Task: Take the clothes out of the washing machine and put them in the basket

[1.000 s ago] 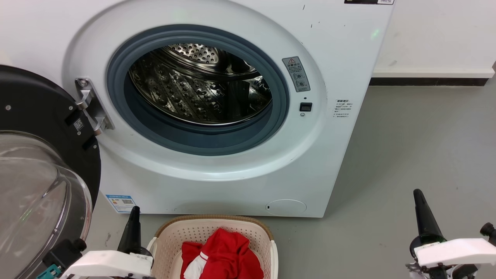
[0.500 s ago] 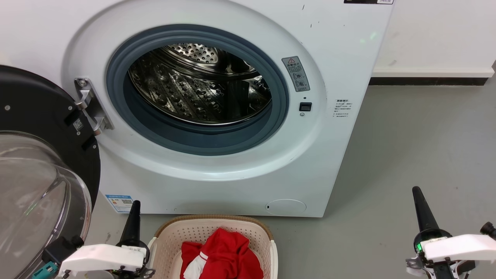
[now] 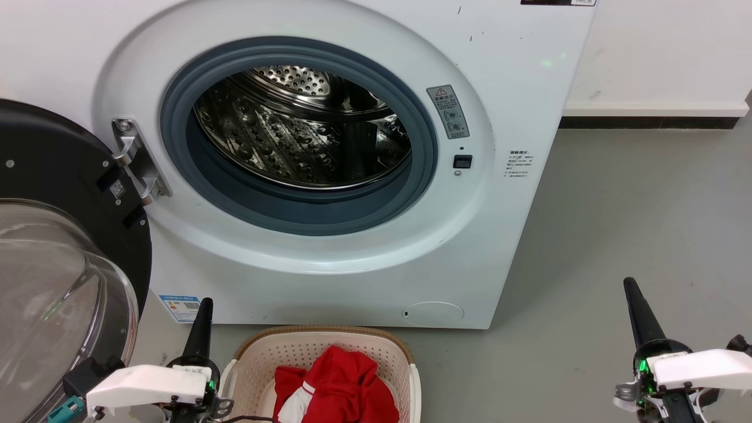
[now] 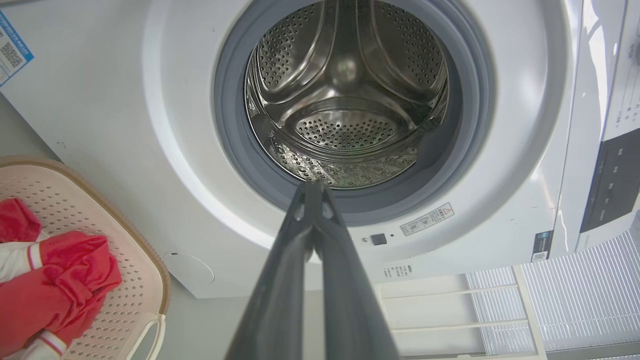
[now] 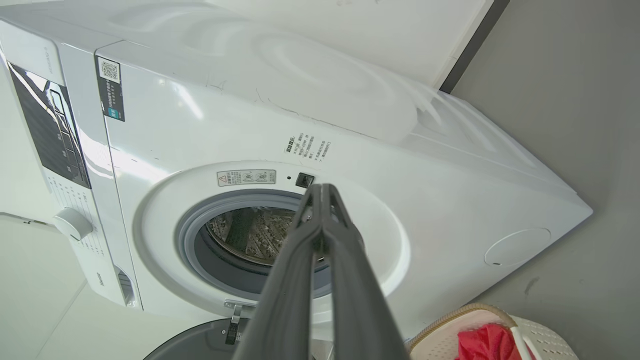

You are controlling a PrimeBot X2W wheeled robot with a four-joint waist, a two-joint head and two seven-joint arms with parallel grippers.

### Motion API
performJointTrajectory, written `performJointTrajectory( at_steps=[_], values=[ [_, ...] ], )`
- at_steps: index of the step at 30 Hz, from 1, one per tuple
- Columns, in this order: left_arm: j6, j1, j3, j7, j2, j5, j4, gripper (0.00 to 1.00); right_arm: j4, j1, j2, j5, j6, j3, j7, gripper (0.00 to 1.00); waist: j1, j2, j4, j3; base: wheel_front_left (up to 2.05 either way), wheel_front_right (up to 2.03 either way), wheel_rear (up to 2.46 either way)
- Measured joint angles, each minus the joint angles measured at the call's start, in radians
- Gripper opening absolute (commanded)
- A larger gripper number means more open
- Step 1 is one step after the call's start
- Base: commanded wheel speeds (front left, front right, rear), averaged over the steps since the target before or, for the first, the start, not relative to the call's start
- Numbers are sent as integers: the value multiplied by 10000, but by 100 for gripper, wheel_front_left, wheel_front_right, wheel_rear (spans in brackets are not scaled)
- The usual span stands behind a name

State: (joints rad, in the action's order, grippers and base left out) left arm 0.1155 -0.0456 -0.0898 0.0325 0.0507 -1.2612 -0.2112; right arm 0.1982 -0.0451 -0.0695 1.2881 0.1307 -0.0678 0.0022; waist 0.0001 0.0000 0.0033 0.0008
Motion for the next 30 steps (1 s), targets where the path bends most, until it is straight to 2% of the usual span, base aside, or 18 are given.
performJointTrajectory(
  at_steps=[30],
  values=[
    [109, -443, -176, 617, 0, -2702, -263, 0, 343, -395, 4, 2650, 0, -153, 698, 0, 0, 0, -25, 17, 0, 0, 0]
  ],
)
